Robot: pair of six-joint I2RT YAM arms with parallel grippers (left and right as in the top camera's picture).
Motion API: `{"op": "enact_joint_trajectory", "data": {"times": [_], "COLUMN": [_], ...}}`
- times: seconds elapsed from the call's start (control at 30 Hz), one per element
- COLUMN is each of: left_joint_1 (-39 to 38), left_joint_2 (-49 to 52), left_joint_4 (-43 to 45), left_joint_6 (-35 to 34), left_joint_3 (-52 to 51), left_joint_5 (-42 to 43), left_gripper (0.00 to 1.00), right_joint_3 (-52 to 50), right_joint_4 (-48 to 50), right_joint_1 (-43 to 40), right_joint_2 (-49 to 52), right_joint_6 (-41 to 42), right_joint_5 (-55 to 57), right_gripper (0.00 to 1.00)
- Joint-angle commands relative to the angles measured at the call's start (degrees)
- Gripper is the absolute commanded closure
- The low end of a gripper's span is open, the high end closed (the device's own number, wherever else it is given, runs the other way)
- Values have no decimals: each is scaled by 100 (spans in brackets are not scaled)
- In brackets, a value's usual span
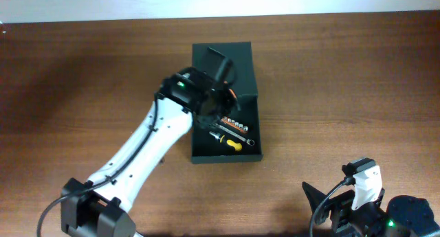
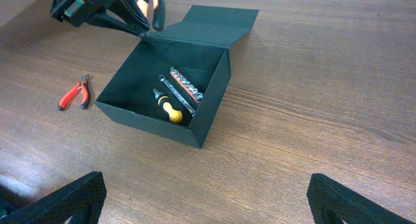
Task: Pack container
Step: 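Carry the pliers over the box and release them inside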
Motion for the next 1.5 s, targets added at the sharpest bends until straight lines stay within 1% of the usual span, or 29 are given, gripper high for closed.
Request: {"op": "enact_joint_trajectory", "data": {"times": [0.0,0.23,0.4,0.7,0.8,1.03,1.17,1.27,1.3,1.33,1.37,1.4,1.43,1.47], "left_joint_1": [-236,-470,-501,-468,-468,-461,-461,-461,-461,-461,-461,-461,-461,-461], "left_joint_2": [55,636,1099,1574,1790,1971,1971,1971,1971,1971,1971,1969,1969,1967], "left_joint_4": [17,-26,-26,-33,-42,-48,-48,-44,-44,-42,-37,-37,-33,-17], "left_joint_6": [-476,-1036,-1648,-2900,-3215,-3762,-3958,-3978,-3978,-3978,-3978,-3976,-3976,-3976], "left_joint_3": [63,52,50,33,31,31,31,31,31,31,31,31,31,31], "left_joint_5": [-232,-221,-160,-199,-166,-50,-48,-70,-70,-70,-70,-68,-66,-66], "left_gripper": [98,98,98,98,98,98,98,98,92,85,75,62,52,44], "right_joint_3": [-4,-4,-4,-4,-4,-4,-4,-4,-4,-4,-4,-4,-4,-4], "right_joint_4": [17,17,17,17,17,17,17,17,17,17,17,17,17,17], "right_joint_1": [-37,-37,-37,-37,-37,-37,-37,-37,-37,-37,-37,-37,-37,-37], "right_joint_2": [-44,-44,-44,-44,-44,-44,-44,-44,-44,-44,-44,-42,-42,-42], "right_joint_6": [61,61,61,61,61,61,61,61,61,61,61,61,61,61], "right_joint_5": [70,70,70,70,70,70,70,70,70,70,70,70,70,70], "right_gripper": [1,1,1,1,1,1,1,1,2,1,1,1,1,1]}}
